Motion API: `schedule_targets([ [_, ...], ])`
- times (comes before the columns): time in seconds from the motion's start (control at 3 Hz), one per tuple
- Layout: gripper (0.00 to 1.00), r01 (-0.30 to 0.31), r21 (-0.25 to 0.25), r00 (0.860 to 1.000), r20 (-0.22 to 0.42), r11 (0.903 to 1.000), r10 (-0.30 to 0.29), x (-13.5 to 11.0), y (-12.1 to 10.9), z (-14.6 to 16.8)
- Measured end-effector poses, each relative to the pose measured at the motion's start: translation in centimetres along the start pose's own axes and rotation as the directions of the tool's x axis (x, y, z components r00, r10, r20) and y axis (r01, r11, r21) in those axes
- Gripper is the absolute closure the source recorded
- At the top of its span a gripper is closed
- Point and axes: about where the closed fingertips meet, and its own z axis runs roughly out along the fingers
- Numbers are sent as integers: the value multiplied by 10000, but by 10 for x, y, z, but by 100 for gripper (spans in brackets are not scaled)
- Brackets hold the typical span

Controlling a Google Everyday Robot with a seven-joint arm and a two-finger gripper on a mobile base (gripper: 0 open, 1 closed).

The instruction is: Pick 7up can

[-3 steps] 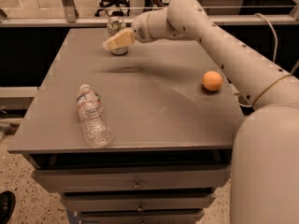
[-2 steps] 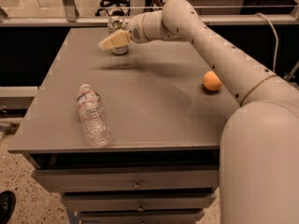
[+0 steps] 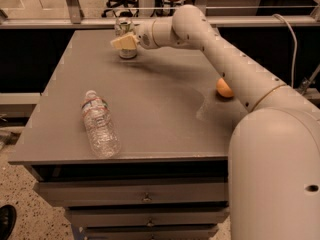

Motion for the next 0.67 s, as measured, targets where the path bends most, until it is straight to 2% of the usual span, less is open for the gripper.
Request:
schedule_targets([
  [0.33, 61, -95, -23, 9997, 203, 10000, 96, 1, -2, -6],
  [0.67, 83, -26, -163, 9978, 655, 9999, 36, -12, -2, -22],
])
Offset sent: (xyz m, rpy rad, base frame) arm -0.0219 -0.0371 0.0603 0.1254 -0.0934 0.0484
